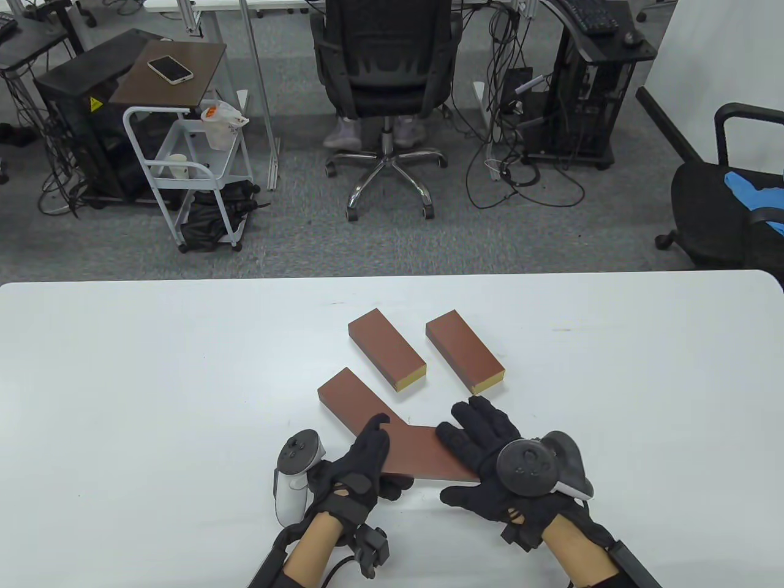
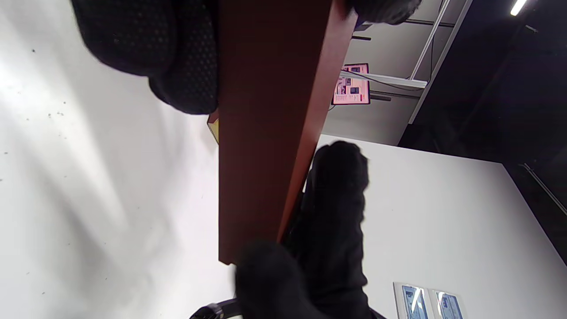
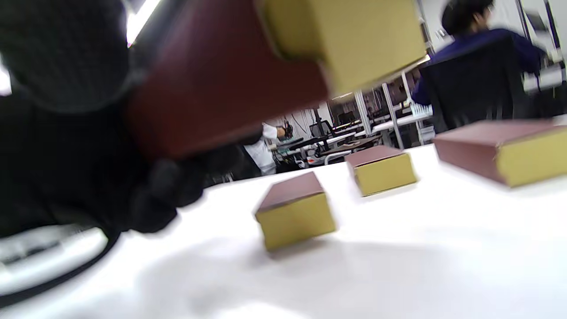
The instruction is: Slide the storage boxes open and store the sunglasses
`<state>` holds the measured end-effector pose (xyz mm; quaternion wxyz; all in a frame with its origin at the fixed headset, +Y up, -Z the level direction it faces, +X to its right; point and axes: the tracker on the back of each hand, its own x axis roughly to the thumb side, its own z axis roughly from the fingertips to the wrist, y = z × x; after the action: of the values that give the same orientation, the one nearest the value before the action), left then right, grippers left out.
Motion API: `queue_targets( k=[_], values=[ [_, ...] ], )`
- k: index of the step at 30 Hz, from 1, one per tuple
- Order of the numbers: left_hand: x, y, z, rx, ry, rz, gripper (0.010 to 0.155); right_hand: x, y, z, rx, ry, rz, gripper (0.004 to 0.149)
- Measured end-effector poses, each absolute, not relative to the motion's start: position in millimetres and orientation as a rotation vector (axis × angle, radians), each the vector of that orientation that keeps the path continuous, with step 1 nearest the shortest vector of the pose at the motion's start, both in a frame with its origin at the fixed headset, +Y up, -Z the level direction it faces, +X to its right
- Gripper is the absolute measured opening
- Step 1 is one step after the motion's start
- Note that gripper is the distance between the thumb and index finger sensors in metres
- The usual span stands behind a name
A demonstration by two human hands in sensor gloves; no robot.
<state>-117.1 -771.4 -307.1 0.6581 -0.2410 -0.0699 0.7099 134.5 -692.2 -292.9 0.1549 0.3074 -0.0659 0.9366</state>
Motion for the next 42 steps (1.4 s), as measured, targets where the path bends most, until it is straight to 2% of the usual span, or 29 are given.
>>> queue_targets(
  k=[3, 7, 11, 17, 19, 24, 31, 36, 42],
  values=[
    [-118.4, -772.0, -307.6, -0.534, -0.152, 1.579, 0.074, 126.0, -693.6, -287.1, 0.908, -0.287, 2.777, 0.075],
    [-121.5, -773.4, -309.8, -0.530, -0.150, 1.558, 0.074, 122.1, -696.0, -286.6, 0.889, -0.266, 2.774, 0.075],
    [-124.7, -769.1, -311.9, -0.451, -0.119, 1.384, 0.075, 122.8, -699.7, -288.4, 0.881, -0.237, 2.806, 0.075],
    [-125.9, -750.5, -309.9, -0.254, -0.067, 1.107, 0.071, 125.8, -704.7, -292.4, 0.845, -0.222, 2.826, 0.075],
    [-128.0, -745.1, -308.4, -0.174, -0.055, 1.027, 0.064, 127.9, -706.5, -294.3, 0.810, -0.232, 2.863, 0.075],
    [-139.5, -734.3, -306.7, -0.013, -0.036, 0.899, 0.059, 147.6, -720.7, -309.9, 0.563, -0.174, 3.007, 0.073],
    [-147.2, -731.8, -308.2, 0.046, -0.023, 0.802, 0.061, 168.7, -741.6, -327.6, 0.309, -0.013, 3.126, 0.071],
    [-149.1, -731.9, -308.6, 0.051, -0.022, 0.782, 0.061, 168.7, -750.8, -335.1, 0.236, 0.112, 3.121, 0.070],
    [-152.5, -729.3, -309.0, 0.080, -0.017, 0.767, 0.061, 165.9, -755.7, -340.8, 0.210, 0.165, 3.141, 0.069]
  ],
)
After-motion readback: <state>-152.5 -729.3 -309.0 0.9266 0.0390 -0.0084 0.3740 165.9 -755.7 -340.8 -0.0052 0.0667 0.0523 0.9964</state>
